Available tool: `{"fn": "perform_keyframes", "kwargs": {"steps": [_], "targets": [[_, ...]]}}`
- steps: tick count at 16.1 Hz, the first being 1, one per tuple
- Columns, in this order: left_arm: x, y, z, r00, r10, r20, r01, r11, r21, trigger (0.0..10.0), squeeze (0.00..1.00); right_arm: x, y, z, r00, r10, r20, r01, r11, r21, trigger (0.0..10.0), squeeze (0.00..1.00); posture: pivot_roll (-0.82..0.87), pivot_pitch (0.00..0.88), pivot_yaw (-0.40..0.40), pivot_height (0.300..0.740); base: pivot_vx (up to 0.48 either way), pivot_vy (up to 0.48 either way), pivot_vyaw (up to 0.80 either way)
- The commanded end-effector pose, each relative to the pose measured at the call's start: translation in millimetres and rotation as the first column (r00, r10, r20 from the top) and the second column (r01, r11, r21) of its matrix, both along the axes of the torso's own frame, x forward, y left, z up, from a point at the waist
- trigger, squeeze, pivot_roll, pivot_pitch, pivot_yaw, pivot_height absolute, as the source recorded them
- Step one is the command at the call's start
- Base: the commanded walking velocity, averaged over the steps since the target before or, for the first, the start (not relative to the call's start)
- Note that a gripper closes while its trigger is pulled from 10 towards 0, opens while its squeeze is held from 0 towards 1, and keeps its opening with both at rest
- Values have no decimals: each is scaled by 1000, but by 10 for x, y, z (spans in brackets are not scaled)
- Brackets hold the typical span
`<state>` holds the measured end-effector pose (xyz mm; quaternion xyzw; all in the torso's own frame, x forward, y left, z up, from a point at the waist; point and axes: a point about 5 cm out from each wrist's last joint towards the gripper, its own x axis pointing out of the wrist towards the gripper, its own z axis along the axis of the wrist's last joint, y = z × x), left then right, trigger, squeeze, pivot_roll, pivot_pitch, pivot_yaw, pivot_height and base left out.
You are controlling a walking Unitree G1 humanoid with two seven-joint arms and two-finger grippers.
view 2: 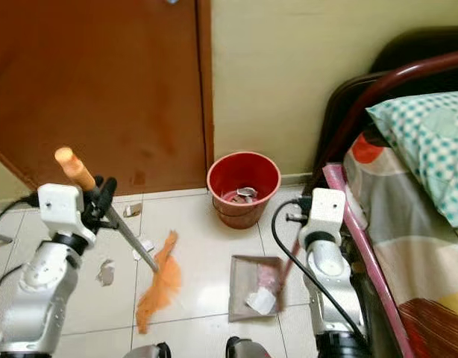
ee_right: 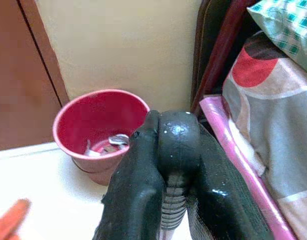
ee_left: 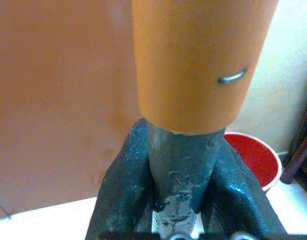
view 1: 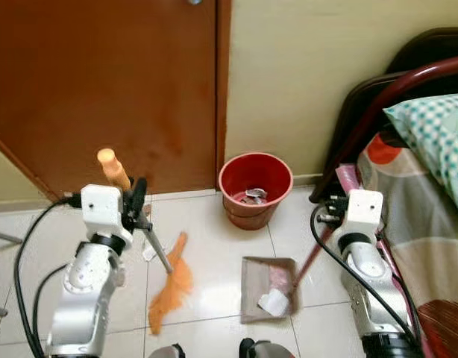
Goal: Sweep floor
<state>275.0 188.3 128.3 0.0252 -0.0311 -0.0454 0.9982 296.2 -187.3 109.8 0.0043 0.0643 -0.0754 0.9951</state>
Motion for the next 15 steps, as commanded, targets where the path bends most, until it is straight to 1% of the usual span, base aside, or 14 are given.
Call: {"fn": "perform_keyframes", "kwargs": {"steps": [1,2,3,4,5,6,7,9,10,11,12,13,14,15], "targets": [[-10,103,-85,998,52,-37,-50,997,57,10000,0,-1,67,123,999,40,29,-42,998,57,10000,0,50,122,12,740,0,0,0],[1,124,-97,997,64,-39,-62,996,67,10000,0,-3,77,137,998,53,29,-55,996,63,10000,0,48,120,13,740,0,0,0],[25,198,-144,992,111,-58,-106,990,89,10000,0,-7,88,183,996,84,33,-86,994,72,10000,0,42,116,13,740,0,0,0],[24,333,-246,975,201,-98,-184,971,153,10000,0,-3,113,274,990,134,45,-138,984,109,10000,0,35,113,14,740,0,0,0],[4,394,-311,964,237,-117,-216,962,170,10000,0,8,152,353,982,178,60,-185,974,130,10000,0,24,106,15,740,0,0,0],[-27,410,-378,959,253,-132,-228,958,176,10000,0,23,230,483,967,241,85,-253,953,169,10000,0,20,100,13,740,0,0,0],[-39,391,-401,959,250,-135,-226,959,169,10000,0,49,292,601,954,274,120,-293,936,194,10000,0,18,96,11,740,0,0,0],[-36,336,-424,961,241,-133,-221,964,151,10000,0,122,394,837,936,296,189,-335,914,229,10000,0,19,94,7,740,0,0,0],[-28,310,-429,963,237,-129,-219,965,142,10000,0,148,422,920,928,307,209,-351,909,226,10000,0,20,94,4,740,0,0,0],[-19,267,-432,966,230,-121,-215,968,126,10000,0,214,437,1073,918,310,249,-366,904,223,10000,0,20,93,2,740,0,0,0],[-14,240,-441,966,230,-122,-215,969,122,10000,0,271,427,1181,909,309,280,-372,904,211,10000,0,15,92,-1,740,0,0,0],[-11,227,-447,966,229,-122,-214,969,122,10000,0,295,417,1232,906,306,293,-372,905,207,10000,0,15,92,-4,740,0,0,0],[-4,209,-451,967,226,-121,-212,970,116,10000,0,342,378,1366,895,296,334,-371,909,190,10000,0,15,91,-6,740,0,0,0],[3,196,-448,967,225,-119,-212,971,110,10000,0,370,322,1507,883,275,381,-368,909,196,10000,0,15,91,-6,740,0,0,0]]}}
